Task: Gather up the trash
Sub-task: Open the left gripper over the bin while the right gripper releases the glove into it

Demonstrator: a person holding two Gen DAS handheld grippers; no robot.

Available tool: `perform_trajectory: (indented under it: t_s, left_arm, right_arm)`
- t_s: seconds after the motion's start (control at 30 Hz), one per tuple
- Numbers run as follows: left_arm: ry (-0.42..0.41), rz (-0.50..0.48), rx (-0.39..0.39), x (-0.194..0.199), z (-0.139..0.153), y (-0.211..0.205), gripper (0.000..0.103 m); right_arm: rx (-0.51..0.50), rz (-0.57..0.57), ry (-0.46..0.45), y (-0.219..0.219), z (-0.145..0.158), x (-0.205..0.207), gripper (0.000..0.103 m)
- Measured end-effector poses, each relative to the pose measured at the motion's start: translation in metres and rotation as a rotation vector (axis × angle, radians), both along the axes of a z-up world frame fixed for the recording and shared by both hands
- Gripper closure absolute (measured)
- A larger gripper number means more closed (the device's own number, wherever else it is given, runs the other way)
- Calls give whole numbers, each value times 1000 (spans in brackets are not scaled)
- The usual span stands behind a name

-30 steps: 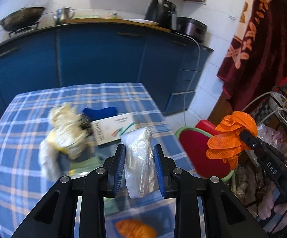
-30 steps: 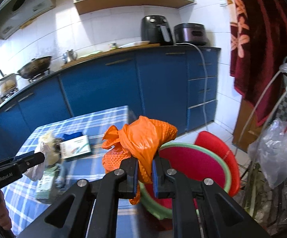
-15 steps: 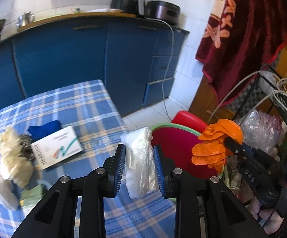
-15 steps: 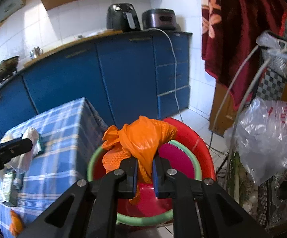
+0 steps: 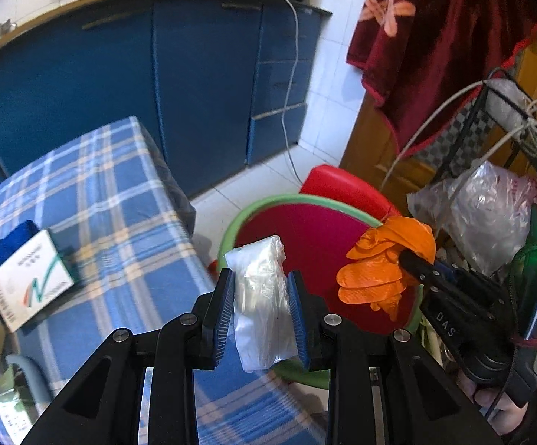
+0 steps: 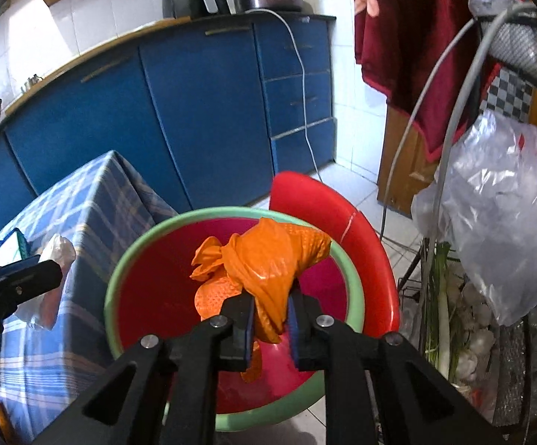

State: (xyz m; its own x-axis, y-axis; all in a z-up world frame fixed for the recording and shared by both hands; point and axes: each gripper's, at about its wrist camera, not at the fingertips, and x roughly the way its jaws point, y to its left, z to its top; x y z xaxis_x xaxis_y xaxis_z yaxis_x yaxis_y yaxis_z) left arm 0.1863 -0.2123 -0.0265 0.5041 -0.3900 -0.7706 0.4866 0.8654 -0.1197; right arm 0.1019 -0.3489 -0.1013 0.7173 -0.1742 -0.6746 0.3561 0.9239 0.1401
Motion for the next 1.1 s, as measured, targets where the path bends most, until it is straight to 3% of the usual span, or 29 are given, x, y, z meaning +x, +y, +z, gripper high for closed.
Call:
perform_trajectory:
  t_s: [0.1, 0.23, 0.63, 0.83, 1.1]
  left_arm:
    - [16, -12, 10, 3, -7, -9, 73]
    - [29, -22, 20, 7, -13, -16, 73]
    - [72, -50, 51, 12, -27, -33, 71]
    - [80, -34, 76, 12, -27, -35, 51]
    - [50, -28, 68, 3, -12, -27, 50]
  right_arm:
    - [18, -4, 11, -4, -4, 2, 81]
    - [40, -1, -6, -8, -5, 0, 64]
    - [74, -34, -53, -17, 3, -15, 63]
    - [82, -34, -53, -17, 3, -19, 63]
    - [77, -17, -67, -7, 10, -27, 59]
